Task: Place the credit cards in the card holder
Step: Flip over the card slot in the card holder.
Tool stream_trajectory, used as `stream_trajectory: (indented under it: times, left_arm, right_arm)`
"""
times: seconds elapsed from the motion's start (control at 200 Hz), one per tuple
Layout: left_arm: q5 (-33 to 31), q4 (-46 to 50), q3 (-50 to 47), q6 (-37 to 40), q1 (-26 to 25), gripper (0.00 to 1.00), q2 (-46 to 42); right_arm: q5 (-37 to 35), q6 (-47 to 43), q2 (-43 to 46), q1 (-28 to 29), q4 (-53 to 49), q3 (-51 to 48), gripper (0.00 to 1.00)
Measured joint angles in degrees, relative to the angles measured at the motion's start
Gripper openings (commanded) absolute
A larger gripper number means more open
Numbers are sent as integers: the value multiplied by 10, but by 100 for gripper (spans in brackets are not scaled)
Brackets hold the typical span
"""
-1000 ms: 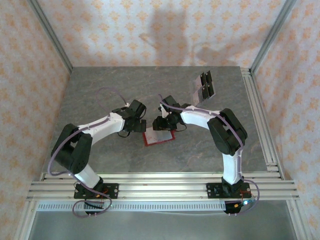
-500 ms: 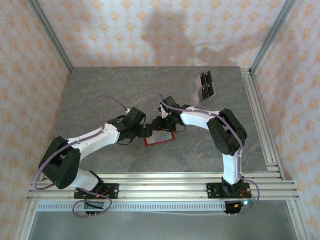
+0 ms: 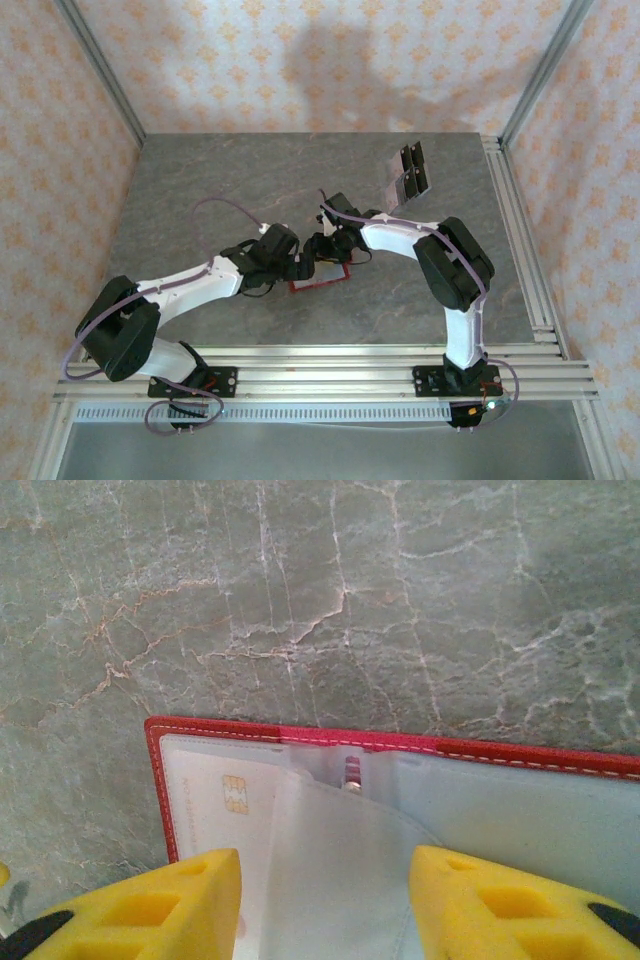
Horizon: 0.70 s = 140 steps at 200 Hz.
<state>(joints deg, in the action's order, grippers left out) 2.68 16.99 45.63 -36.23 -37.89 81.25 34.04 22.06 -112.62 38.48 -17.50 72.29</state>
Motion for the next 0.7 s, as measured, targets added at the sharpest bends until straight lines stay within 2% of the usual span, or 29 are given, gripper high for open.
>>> stream_trajectory:
  times: [0.385, 0.701]
  left_arm:
    - [0, -58, -55, -4, -25, 100, -39]
    - [1, -75, -64, -4, -30, 100, -48]
  right_arm:
    - [1, 3, 0, 1, 4, -1, 49]
    - [1, 5, 0, 1, 4, -1, 49]
